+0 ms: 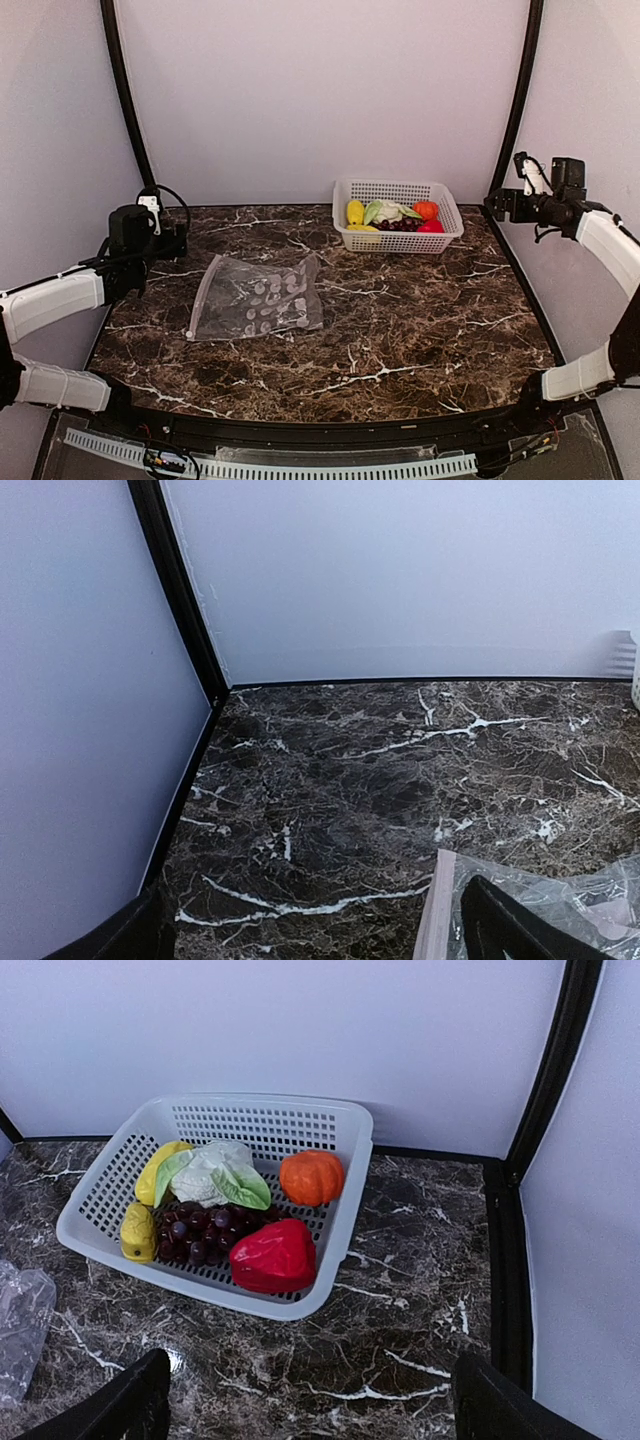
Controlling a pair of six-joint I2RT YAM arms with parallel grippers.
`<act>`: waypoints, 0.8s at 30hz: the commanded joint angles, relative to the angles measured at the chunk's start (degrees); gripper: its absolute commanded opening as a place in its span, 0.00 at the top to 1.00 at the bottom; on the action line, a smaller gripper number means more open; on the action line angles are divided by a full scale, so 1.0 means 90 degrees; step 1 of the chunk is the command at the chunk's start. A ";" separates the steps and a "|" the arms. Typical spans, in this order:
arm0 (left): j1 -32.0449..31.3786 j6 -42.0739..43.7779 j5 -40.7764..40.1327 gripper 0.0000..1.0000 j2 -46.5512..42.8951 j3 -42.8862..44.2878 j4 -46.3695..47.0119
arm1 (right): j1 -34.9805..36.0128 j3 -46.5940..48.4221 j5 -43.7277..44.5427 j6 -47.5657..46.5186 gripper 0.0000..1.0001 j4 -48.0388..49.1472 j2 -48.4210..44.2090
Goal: Place the food in the zip-top bag and seal the zipper
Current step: Move the bin to the center of the board.
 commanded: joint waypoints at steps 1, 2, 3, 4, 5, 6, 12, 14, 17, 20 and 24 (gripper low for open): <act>0.0168 -0.0262 -0.0134 0.01 -0.0010 -0.0340 0.0820 | -0.0095 -0.0310 0.0184 -0.0084 0.03 0.0356 0.0138; 0.0191 -0.0328 -0.0095 0.01 -0.0010 -0.0337 0.0836 | -0.0104 -0.0356 -0.0120 -0.0391 0.03 0.0219 0.0220; 0.0211 -0.0397 -0.0048 0.01 -0.0004 -0.0336 0.0774 | -0.0115 -0.0375 -0.0511 -0.0808 0.02 -0.0022 0.0312; 0.0230 -0.0412 0.0064 0.01 0.0007 -0.0299 0.0782 | -0.0098 -0.0333 -0.0668 -0.1100 0.02 -0.0223 0.0442; 0.0248 -0.0434 0.0108 0.01 0.0016 -0.0296 0.0798 | -0.0079 -0.0295 -0.0610 -0.1037 0.02 -0.0319 0.0570; 0.0254 -0.0471 0.0168 0.01 0.0021 -0.0284 0.0819 | -0.0082 -0.0251 -0.0691 -0.1018 0.02 -0.0401 0.0682; 0.0260 -0.0534 0.0826 0.01 -0.0081 -0.0305 0.1001 | -0.0068 -0.0266 -0.1542 -0.1275 0.01 -0.0299 0.0628; 0.0087 -0.0322 0.0794 0.01 -0.0058 -0.0302 0.1034 | 0.0028 -0.0043 -0.1770 -0.1478 0.01 -0.0493 0.0567; -0.0355 -0.0195 0.0085 0.01 0.0052 -0.0106 0.0820 | 0.0380 0.0204 -0.1362 -0.1554 0.01 -0.0486 0.0395; -0.0506 0.0045 0.0126 0.01 0.0252 0.0377 -0.0258 | 0.0585 0.0425 -0.1231 -0.1812 0.01 -0.0486 0.0496; -0.0565 0.0228 0.0673 0.01 0.0198 0.0259 -0.0185 | 0.0559 0.0603 -0.1848 -0.2563 0.01 -0.0377 0.0939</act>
